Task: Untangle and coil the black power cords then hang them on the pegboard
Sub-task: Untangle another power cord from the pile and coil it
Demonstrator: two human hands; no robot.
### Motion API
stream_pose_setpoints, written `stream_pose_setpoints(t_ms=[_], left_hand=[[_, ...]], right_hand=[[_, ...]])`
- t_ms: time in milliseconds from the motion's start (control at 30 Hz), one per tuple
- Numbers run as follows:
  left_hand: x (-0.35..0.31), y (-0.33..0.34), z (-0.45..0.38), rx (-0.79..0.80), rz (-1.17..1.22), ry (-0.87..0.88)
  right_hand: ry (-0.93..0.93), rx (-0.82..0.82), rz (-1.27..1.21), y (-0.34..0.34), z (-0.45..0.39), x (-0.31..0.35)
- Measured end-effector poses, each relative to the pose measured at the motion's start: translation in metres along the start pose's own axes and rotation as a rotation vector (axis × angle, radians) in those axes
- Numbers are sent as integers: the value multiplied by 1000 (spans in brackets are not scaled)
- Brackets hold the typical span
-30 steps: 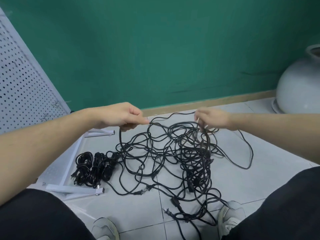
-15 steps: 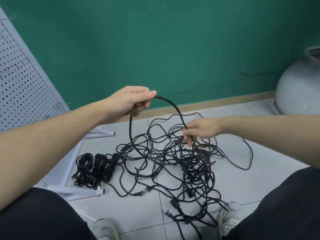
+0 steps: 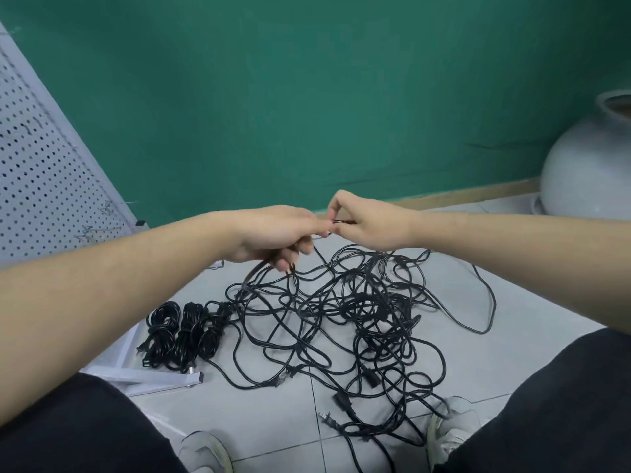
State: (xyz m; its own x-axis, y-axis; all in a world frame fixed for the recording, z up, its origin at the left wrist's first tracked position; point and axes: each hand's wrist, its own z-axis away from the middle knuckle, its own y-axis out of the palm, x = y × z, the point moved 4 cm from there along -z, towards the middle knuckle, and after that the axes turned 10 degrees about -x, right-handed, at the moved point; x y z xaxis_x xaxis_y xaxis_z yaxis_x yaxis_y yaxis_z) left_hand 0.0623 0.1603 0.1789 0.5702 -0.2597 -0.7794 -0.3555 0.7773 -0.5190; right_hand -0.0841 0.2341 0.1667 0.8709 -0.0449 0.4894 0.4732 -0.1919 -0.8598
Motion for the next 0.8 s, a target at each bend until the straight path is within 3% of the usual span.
stream_pose_setpoints(t_ms=[100, 233, 333, 433, 600, 700, 800], left_hand=[[-9, -4, -6, -194, -116, 155], [-20, -13, -2, -211, 184, 278], [-28, -25, 7, -188, 407, 328], [-25, -45, 8, -226, 554, 332], [21, -66, -6, -289, 286, 216], [49, -74, -11, -310, 52, 110], [67, -72, -13, -290, -28, 19]], right_hand=[[37, 3, -66, 2, 1, -6], [96, 84, -188, 13, 8, -23], [142, 236, -67, 21, 18, -45], [156, 272, 52, 22, 24, -68], [456, 49, -414, 3, 24, -84], [494, -109, -471, -10, 21, -85], [459, -153, -447, -16, 17, -72]])
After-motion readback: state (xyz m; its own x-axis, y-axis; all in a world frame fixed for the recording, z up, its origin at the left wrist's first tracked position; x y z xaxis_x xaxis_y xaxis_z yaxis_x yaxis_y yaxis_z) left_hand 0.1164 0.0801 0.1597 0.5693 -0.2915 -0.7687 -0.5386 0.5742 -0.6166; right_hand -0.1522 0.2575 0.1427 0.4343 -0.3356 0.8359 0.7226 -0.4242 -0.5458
